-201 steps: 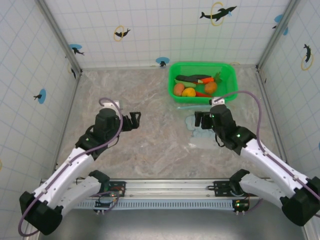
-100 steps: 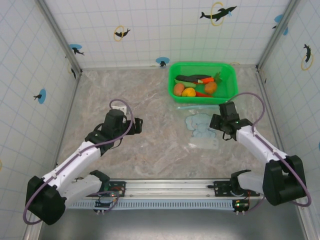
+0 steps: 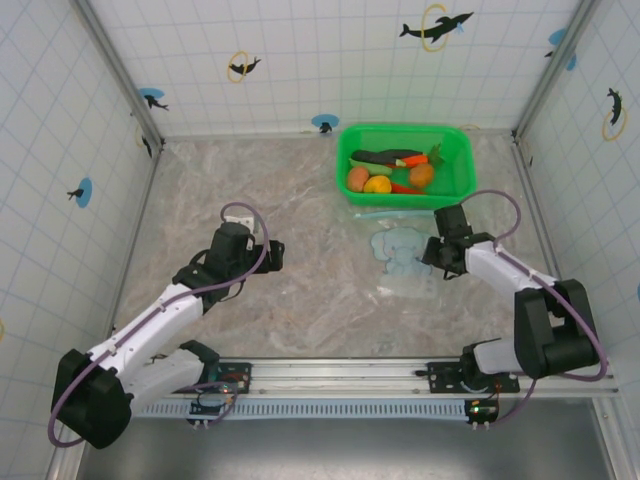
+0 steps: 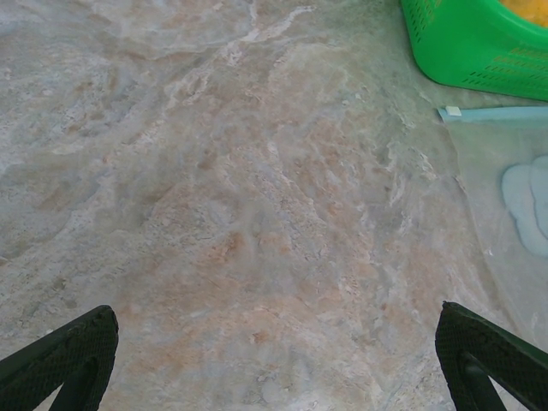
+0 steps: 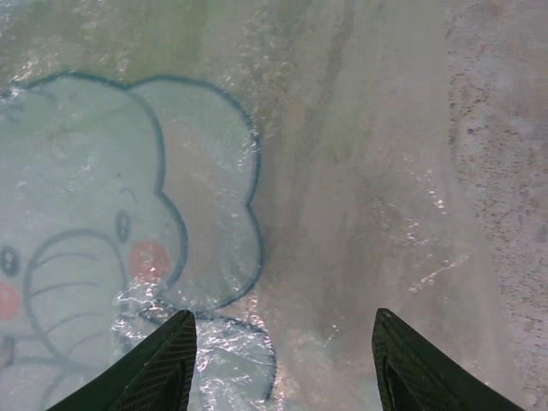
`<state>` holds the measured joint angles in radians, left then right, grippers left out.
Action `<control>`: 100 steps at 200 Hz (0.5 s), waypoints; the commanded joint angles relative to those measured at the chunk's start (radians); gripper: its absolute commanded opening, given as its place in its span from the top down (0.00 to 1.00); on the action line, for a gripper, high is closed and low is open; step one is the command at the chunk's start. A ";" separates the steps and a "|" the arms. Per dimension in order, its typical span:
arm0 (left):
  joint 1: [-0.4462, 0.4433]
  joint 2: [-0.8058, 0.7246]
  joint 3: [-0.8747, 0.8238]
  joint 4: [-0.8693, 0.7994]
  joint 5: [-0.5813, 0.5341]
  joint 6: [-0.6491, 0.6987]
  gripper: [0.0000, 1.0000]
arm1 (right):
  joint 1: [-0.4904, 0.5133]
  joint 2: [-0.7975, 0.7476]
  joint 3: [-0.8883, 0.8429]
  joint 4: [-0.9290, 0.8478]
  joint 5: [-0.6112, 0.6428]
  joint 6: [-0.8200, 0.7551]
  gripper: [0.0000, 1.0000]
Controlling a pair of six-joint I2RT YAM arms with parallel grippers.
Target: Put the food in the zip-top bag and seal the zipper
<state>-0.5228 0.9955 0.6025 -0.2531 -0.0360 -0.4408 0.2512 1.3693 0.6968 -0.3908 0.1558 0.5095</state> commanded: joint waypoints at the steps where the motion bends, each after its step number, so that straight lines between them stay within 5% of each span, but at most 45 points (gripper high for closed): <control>1: -0.004 0.031 -0.006 0.008 0.037 0.036 0.03 | -0.035 -0.040 0.024 -0.043 0.001 0.023 0.42; 59: -0.004 0.088 0.002 0.002 0.097 0.036 0.03 | -0.109 -0.111 -0.035 -0.110 0.037 0.063 0.41; 100: -0.004 0.113 0.010 -0.008 0.091 0.040 0.03 | -0.167 -0.197 -0.171 -0.052 -0.137 0.121 0.41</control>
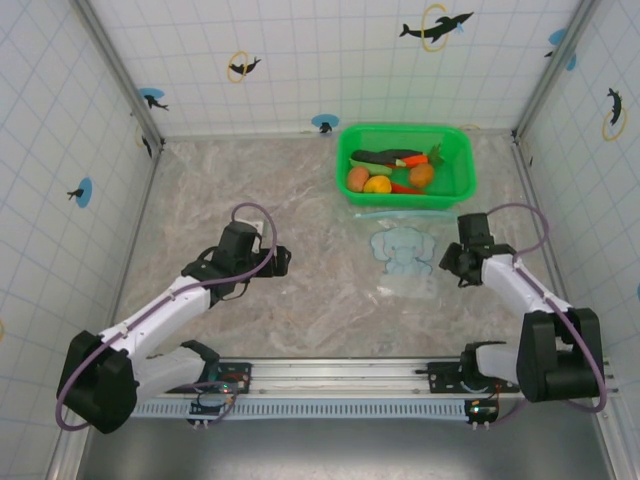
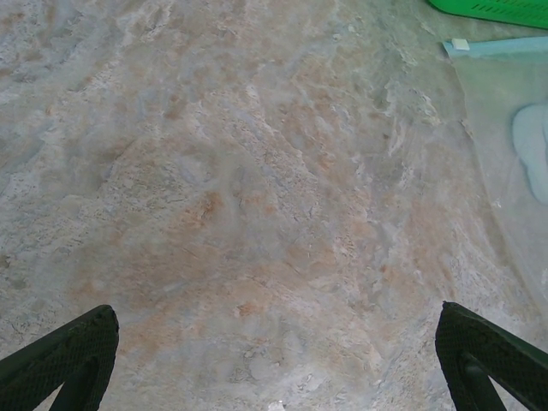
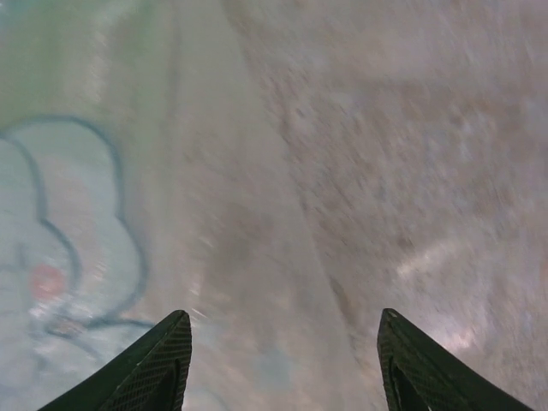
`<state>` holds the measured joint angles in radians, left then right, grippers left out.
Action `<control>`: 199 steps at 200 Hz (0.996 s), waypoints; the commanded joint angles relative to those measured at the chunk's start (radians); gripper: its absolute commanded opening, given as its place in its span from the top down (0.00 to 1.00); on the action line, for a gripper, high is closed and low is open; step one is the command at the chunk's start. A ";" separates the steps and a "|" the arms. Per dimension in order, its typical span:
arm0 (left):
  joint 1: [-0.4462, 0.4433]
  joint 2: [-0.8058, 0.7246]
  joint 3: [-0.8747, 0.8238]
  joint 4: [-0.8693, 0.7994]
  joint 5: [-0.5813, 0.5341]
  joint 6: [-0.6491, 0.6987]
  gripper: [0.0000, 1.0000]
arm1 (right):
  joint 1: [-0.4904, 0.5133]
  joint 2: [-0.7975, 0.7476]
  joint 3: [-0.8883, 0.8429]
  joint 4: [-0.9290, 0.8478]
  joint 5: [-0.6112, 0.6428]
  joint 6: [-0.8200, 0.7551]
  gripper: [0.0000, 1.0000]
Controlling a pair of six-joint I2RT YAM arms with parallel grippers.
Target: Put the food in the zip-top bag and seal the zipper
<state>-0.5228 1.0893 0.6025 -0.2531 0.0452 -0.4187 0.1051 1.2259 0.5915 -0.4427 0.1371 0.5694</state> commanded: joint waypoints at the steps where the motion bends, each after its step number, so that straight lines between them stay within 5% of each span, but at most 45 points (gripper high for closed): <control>1: -0.004 0.020 0.011 -0.008 0.011 0.018 0.03 | -0.021 -0.055 -0.067 0.001 -0.124 0.063 0.41; 38: -0.004 0.027 0.017 0.002 -0.013 0.004 0.03 | 0.058 -0.112 -0.139 0.074 -0.382 0.273 0.47; 94: -0.005 0.029 0.087 -0.017 -0.060 -0.062 0.03 | 0.506 -0.004 -0.142 0.475 -0.401 0.639 0.40; 113: -0.005 0.018 0.112 -0.016 -0.078 -0.103 0.03 | 0.593 0.158 -0.047 0.667 -0.559 0.607 0.23; 148: -0.005 0.014 0.149 -0.033 -0.094 -0.172 0.03 | 0.689 0.298 0.150 0.586 -0.634 0.416 0.13; 174: -0.002 0.025 0.163 -0.050 -0.109 -0.304 0.03 | 0.685 0.256 0.230 0.341 -0.500 0.244 0.06; 199: -0.001 0.035 0.130 -0.019 -0.050 -0.359 0.03 | 0.635 0.201 0.252 0.168 -0.299 0.097 0.10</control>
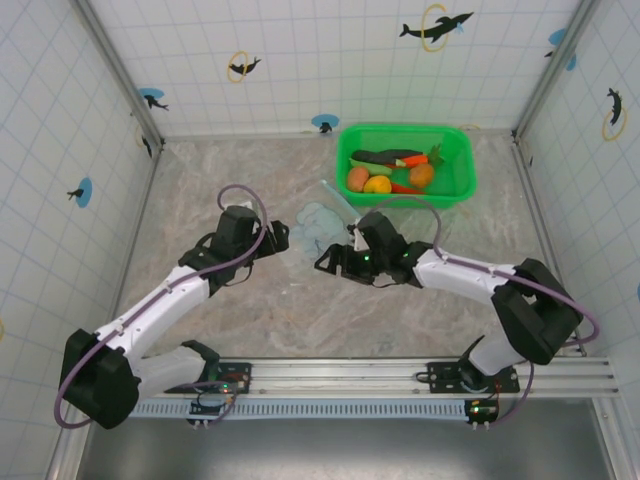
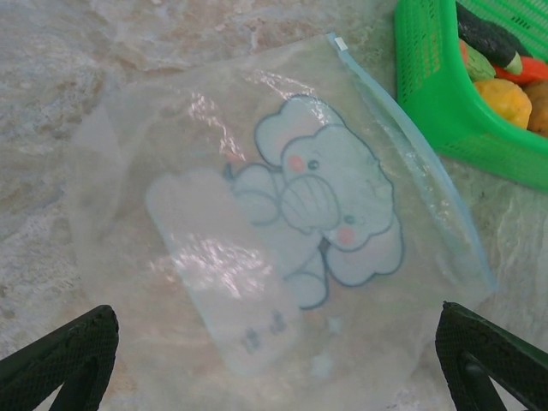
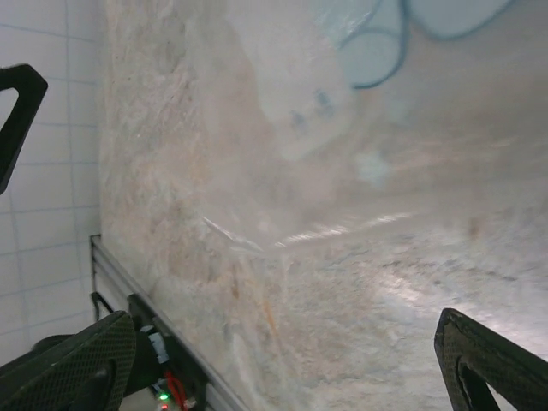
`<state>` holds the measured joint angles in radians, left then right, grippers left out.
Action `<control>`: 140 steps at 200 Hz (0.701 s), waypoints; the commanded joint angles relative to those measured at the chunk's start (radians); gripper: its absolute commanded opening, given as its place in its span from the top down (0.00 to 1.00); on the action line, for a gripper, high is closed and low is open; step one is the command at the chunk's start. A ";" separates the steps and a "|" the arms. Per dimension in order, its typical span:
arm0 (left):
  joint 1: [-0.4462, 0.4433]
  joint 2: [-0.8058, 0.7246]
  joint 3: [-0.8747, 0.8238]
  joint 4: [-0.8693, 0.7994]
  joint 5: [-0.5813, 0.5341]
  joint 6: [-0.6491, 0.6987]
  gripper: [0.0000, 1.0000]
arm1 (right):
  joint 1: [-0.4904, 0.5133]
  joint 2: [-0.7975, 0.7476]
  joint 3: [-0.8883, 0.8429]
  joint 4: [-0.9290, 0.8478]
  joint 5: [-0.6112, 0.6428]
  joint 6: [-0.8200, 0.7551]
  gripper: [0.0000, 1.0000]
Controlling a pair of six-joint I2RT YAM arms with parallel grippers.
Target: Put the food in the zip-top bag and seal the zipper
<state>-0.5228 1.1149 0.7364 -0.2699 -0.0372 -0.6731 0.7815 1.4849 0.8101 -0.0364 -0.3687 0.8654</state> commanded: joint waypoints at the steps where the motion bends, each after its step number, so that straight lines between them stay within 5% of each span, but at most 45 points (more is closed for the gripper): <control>1: -0.001 0.010 -0.007 0.001 0.036 -0.106 0.03 | -0.043 -0.059 0.036 -0.244 0.218 -0.207 0.10; 34: -0.002 0.031 -0.032 0.073 0.143 -0.108 0.03 | -0.146 -0.021 0.076 -0.231 0.402 -0.403 0.17; 86: -0.006 -0.063 -0.054 0.114 0.194 0.021 0.03 | -0.292 0.251 0.237 -0.172 0.233 -0.493 0.22; 140: -0.006 -0.144 -0.088 -0.063 0.256 0.095 0.09 | -0.272 0.335 0.264 -0.109 0.041 -0.507 0.32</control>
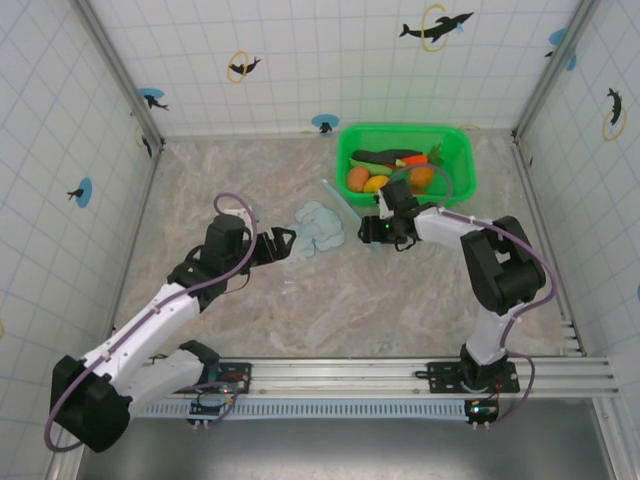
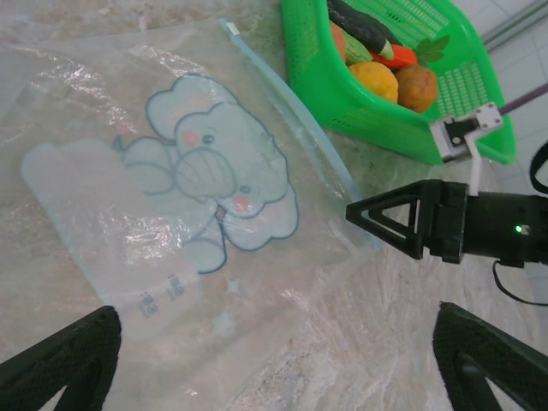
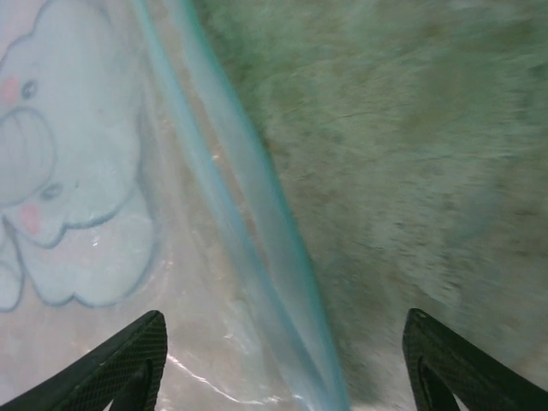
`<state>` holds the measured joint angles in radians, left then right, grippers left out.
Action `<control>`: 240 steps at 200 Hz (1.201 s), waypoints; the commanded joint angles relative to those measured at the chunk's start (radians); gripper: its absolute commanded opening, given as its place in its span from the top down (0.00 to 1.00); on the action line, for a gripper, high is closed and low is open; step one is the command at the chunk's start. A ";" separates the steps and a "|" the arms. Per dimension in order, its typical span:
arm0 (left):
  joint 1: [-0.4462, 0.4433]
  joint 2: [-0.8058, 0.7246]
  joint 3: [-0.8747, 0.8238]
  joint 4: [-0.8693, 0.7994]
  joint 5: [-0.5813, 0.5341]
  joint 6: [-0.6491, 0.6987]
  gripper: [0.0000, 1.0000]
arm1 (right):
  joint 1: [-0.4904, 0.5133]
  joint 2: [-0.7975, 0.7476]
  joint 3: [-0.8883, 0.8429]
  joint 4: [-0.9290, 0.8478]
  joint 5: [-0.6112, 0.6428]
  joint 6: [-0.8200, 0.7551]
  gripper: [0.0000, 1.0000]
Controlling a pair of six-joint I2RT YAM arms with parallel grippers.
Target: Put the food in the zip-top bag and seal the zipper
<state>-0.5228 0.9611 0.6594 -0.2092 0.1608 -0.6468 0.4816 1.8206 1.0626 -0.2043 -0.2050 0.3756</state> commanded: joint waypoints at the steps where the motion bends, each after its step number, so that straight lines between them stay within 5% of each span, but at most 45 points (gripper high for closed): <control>1: -0.006 0.011 -0.010 -0.130 0.058 0.071 0.09 | 0.029 -0.002 0.010 0.061 -0.125 -0.014 0.34; 36: -0.006 0.030 0.064 -0.269 -0.087 0.081 0.08 | 0.119 -0.068 -0.115 0.186 -0.165 0.073 0.61; 80: -0.006 0.140 0.100 -0.237 -0.120 0.022 0.08 | 0.342 -0.155 -0.320 0.466 -0.223 0.187 0.57; 112: -0.024 0.273 0.153 -0.202 -0.115 -0.030 0.11 | 0.383 -0.294 -0.383 0.414 0.010 0.167 0.41; 137: -0.086 0.422 0.262 -0.204 -0.189 -0.043 0.10 | 0.332 -0.463 -0.442 0.309 0.280 0.173 0.37; 158: -0.155 0.558 0.379 -0.213 -0.234 -0.013 0.10 | 0.198 -0.585 -0.480 0.196 0.370 0.217 0.36; 193: -0.255 0.778 0.580 -0.326 -0.345 0.008 0.10 | -0.070 -0.778 -0.561 0.149 0.291 0.249 0.37; 240: -0.334 0.937 0.717 -0.390 -0.411 0.017 0.10 | -0.229 -0.887 -0.570 0.075 0.226 0.195 0.37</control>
<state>-0.8383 1.8523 1.3251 -0.5121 -0.1822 -0.6506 0.2962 0.9703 0.5114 -0.0769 0.0601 0.5911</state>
